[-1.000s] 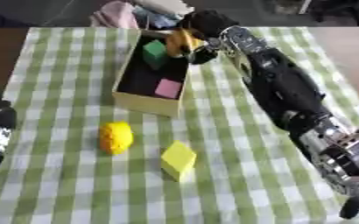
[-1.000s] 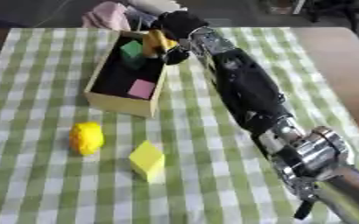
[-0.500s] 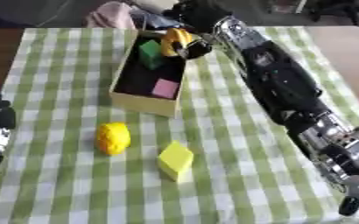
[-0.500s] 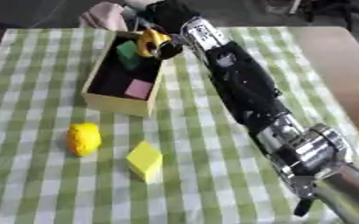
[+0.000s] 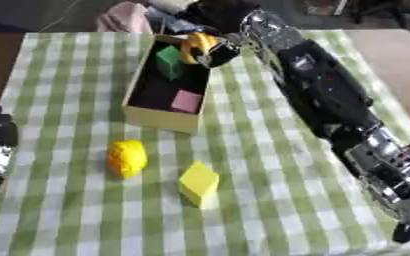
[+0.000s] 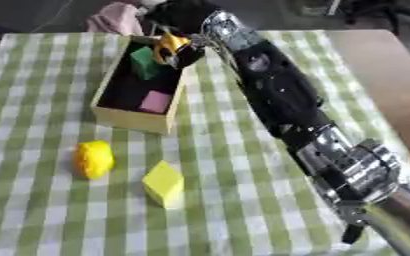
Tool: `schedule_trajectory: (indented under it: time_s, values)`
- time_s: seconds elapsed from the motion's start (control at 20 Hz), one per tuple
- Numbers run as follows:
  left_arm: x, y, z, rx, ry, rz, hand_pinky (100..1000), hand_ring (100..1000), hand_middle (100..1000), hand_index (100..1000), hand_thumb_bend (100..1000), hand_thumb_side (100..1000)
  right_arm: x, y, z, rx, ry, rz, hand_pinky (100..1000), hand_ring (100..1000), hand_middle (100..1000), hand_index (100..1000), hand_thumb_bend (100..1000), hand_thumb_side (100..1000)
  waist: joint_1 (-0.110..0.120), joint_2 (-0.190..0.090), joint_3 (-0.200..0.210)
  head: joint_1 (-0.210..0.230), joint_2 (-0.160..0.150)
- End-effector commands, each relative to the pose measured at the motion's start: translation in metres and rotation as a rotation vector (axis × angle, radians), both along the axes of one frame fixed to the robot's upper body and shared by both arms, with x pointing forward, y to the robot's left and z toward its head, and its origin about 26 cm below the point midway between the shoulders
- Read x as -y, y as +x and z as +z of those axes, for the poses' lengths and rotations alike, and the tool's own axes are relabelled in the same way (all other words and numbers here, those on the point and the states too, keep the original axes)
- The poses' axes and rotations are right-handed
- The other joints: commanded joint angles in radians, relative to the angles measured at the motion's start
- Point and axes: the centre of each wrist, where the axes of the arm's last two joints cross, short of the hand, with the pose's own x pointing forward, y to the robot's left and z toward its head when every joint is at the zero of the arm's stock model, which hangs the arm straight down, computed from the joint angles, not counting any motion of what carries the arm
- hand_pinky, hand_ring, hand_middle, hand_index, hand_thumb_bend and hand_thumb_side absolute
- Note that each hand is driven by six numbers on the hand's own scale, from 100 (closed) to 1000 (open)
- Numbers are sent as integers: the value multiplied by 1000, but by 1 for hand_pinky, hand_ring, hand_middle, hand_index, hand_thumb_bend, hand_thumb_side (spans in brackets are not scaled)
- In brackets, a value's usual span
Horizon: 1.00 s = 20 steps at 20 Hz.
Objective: Pick up objects on the table and place them in the box.
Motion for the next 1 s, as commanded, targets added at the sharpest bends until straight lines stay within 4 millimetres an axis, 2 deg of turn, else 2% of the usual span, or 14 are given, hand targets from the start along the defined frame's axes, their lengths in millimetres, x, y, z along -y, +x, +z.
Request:
schedule_trajectory:
  time_s: [0.05,0.3,0.5,0.75,1.0]
  values:
    - [-5,-1,5,19,10,17,794,736,729,848,318,642,8,-18,32,29,-25,69,885,867,843,981,100,503,2,-37,-6,10,-4]
    - [-9,-1,4,20,12,39,794,736,728,847,319,641,17,-54,42,-46,-63,131,888,869,840,968,100,560,0,-39,-26,24,0]
    - [-10,-2,4,21,11,51,794,736,728,847,319,640,21,-88,41,-125,-101,154,886,863,828,945,100,627,2,-40,-42,31,3]
    - [-11,-2,3,17,11,58,794,736,728,847,320,640,19,-120,26,-256,-134,196,879,862,837,973,100,724,3,-41,-52,35,8]
    - [-11,-2,2,13,11,57,794,736,728,847,321,642,15,-129,3,-397,-150,199,881,886,879,1000,100,741,3,-41,-51,35,11]
